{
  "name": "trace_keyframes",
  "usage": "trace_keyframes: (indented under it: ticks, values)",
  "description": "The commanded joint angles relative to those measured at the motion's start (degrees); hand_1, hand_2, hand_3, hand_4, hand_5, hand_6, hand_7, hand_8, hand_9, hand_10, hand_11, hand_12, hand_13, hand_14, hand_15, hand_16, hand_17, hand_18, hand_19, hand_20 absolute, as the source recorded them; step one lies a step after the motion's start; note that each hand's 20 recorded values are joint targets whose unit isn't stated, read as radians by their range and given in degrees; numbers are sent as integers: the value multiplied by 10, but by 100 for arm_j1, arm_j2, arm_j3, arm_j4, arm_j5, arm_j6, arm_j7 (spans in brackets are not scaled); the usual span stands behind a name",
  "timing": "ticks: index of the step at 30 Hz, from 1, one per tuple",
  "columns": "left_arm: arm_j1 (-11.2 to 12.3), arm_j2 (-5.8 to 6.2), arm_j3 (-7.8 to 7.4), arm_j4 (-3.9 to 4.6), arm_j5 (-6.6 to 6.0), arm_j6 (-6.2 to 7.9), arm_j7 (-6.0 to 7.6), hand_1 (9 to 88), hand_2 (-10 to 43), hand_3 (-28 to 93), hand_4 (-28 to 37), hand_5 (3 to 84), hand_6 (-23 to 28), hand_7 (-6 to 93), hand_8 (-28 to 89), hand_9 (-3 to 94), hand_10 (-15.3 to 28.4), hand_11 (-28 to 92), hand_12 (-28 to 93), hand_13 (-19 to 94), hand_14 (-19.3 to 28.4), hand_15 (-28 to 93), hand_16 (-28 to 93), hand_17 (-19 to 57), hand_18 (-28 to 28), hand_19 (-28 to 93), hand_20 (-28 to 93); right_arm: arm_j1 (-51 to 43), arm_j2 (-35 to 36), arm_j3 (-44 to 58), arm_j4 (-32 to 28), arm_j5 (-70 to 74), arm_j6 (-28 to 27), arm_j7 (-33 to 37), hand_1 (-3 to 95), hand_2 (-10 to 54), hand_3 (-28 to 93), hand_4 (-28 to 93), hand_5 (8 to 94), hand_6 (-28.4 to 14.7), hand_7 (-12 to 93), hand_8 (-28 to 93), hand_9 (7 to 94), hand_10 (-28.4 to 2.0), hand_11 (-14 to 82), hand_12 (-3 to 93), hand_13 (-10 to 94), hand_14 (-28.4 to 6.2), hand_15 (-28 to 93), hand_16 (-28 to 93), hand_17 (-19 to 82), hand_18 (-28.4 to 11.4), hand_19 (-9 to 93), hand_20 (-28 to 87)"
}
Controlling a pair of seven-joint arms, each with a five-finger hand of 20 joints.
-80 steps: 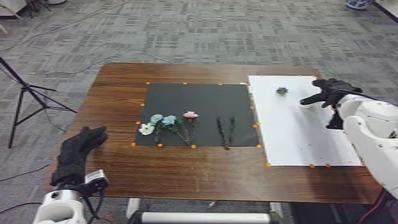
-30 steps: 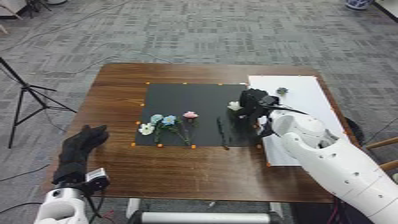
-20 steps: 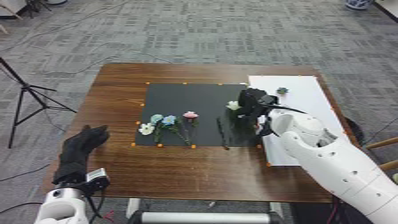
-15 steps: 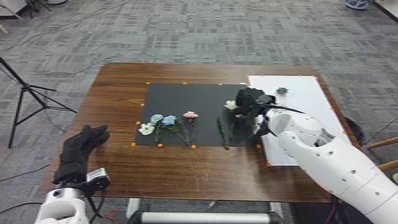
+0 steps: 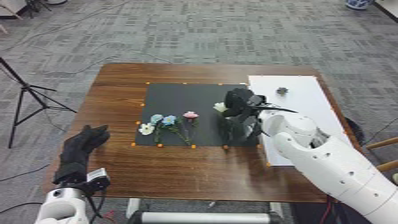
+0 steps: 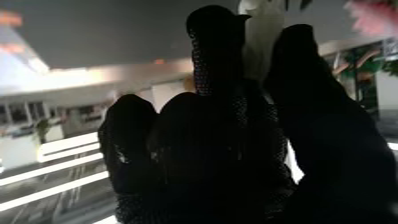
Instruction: Arrange flowers
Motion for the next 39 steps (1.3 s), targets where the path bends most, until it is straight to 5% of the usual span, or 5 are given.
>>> trace_keyframes:
  ticks: [1, 15, 25, 31, 39]
  values:
    - [-20, -39, -9, -12, 1, -48, -88, 220, 172, 629, -283, 552, 23, 142, -97, 540, 152, 212, 91, 413, 179, 188, -15, 35, 118, 140, 149, -95, -25, 81, -97, -185, -604, -42, 486, -39, 552, -160, 689, 5, 204, 52, 750, -123, 142, 180, 861, -35, 647, 341, 603, -155, 932, 591]
    - [-3, -26, -22, -16, -3, -67, -89, 221, 171, 628, -283, 551, 24, 141, -97, 540, 153, 211, 91, 413, 179, 189, -16, 35, 118, 141, 149, 16, -37, 498, -53, -64, -720, 80, 401, -58, 634, -145, 615, -5, 191, -93, 660, -128, 120, 178, 834, -46, 657, 327, 578, -161, 932, 579]
    - [23, 1, -23, -34, 3, -89, -100, 221, 171, 628, -283, 550, 25, 142, -96, 540, 153, 210, 91, 413, 179, 189, -16, 35, 118, 141, 148, 462, 18, 900, 565, -533, 208, 603, 354, -81, 624, -130, 564, -15, 163, -80, 601, -145, 87, 182, 784, -70, 625, 318, 513, -182, 930, 493]
    - [31, 4, -8, -32, -2, -54, -73, 221, 171, 628, -283, 550, 24, 141, -97, 540, 153, 210, 91, 413, 179, 188, -16, 35, 118, 141, 148, 716, -195, 1186, 1456, -1116, -631, 938, 266, -95, 638, -156, 375, -52, 80, -44, 440, -187, 54, 191, 709, -113, 638, 310, 472, -211, 918, 483]
    - [37, -41, 14, -48, 22, -74, -79, 221, 170, 630, -283, 550, 24, 142, -97, 540, 152, 210, 90, 413, 179, 189, -16, 35, 118, 141, 148, 468, -452, 1577, 2005, -1450, -907, 925, 254, -95, 624, -163, 350, -55, 73, -34, 400, -193, 45, 196, 688, -127, 660, 301, 460, -217, 908, 487]
